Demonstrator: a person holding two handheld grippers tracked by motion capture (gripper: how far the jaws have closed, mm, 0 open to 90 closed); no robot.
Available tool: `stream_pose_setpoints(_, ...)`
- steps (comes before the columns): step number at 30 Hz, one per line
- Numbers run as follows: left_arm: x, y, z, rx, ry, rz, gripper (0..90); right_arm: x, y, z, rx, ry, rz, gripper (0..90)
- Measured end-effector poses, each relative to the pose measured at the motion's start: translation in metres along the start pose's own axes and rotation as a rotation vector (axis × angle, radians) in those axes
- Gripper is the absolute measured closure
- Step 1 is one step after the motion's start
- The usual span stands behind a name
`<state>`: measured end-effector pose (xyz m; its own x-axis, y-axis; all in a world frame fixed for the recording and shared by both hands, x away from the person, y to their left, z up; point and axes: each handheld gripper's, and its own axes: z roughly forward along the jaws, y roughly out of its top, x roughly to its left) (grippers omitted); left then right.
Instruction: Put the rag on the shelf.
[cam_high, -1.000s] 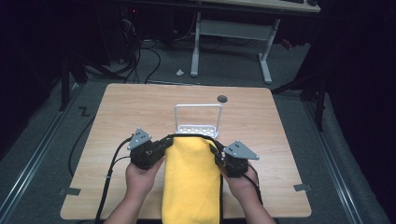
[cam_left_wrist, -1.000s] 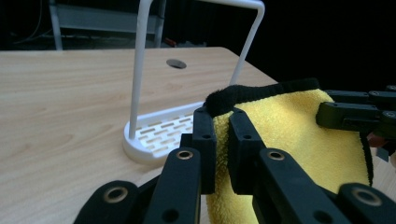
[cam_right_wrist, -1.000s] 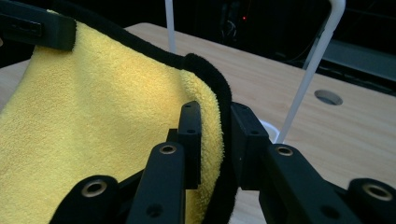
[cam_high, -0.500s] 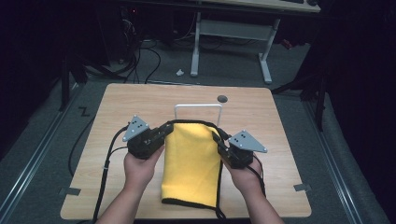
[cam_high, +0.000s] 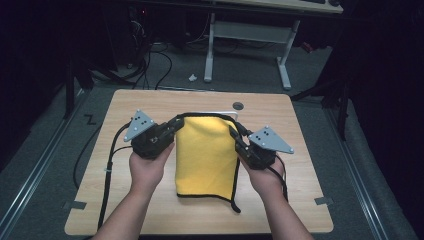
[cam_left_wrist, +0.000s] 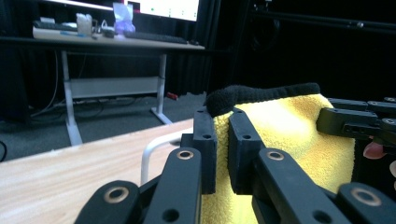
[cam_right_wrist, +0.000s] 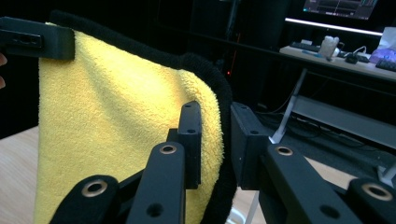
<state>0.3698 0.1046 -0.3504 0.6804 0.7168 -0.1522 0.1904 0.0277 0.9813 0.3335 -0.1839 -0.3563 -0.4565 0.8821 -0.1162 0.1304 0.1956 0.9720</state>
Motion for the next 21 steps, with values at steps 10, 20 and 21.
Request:
stream_pose_setpoints(10,0.000,0.021,0.002,-0.035,0.001,0.024,83.5,-0.004,0.020,0.001,-0.044,-0.013,-0.016,76.6)
stream_pose_setpoints(20,0.004,0.029,0.005,-0.039,0.005,0.029,83.8,-0.007,0.028,0.002,-0.049,-0.019,-0.011,76.6)
stream_pose_setpoints(21,0.004,0.031,0.006,-0.040,0.007,0.032,83.8,-0.008,0.030,0.002,-0.052,-0.021,-0.015,76.6)
